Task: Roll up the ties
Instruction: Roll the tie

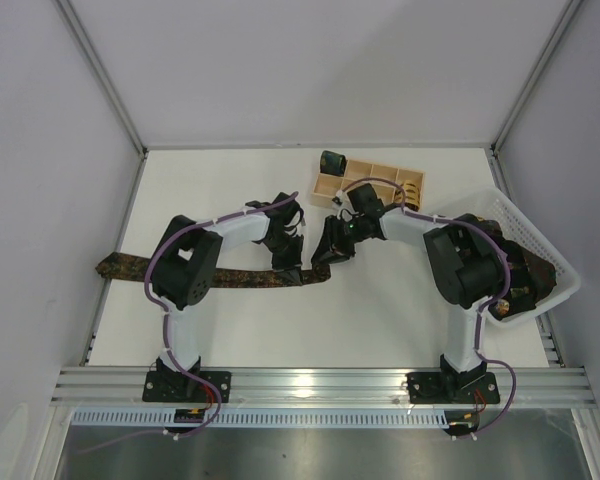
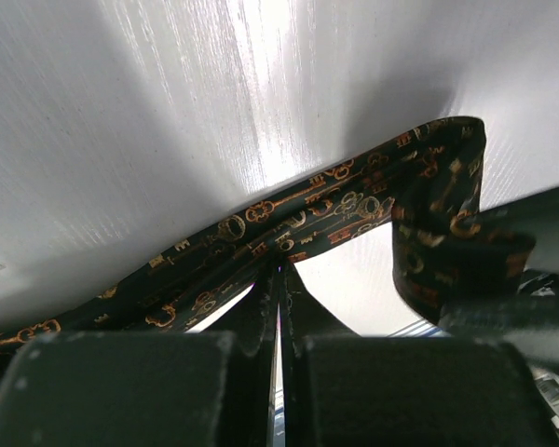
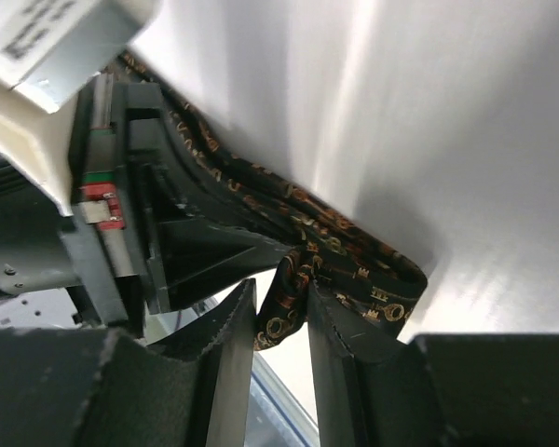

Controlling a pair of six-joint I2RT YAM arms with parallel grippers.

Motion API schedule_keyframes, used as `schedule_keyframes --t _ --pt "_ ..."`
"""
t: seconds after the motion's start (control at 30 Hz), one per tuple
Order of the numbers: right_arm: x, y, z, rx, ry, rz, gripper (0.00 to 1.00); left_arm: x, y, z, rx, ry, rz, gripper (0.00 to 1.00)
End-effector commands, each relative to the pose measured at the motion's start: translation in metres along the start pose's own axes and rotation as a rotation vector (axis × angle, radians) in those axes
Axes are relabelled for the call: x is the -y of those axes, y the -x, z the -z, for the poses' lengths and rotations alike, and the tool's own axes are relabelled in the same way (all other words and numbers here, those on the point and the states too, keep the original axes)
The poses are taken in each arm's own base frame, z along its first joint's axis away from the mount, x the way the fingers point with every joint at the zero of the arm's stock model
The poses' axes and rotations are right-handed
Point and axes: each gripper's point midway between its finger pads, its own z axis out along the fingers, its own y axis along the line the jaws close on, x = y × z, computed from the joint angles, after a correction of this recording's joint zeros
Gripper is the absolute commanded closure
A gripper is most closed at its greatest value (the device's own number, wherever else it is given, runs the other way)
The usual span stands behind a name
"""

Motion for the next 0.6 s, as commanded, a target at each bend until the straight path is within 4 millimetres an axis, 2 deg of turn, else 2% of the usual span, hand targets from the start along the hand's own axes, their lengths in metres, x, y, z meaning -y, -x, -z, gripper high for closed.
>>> schedule_keyframes --t 0.0,0.37,0.53,0.57 --pt "-0.004 -0.008 -0.004 -0.042 -0.037 0.077 0.67 -0.005 0.008 0.003 0.020 0.023 -0.021 1.00" --pt "0.005 -0.014 -0.020 -0.096 -0.023 0.089 0.59 -0.004 0.008 0.006 0.025 0.026 -0.014 0.99" --pt "0.002 -0.008 -0.017 -0.059 0.035 0.047 0.60 -0.005 0.007 0.009 0.028 0.030 -0.013 1.00" --pt "0.007 -0.009 -0.015 -0.055 0.039 0.022 0.60 -0.005 0.007 0.011 0.029 0.029 -0.013 1.00"
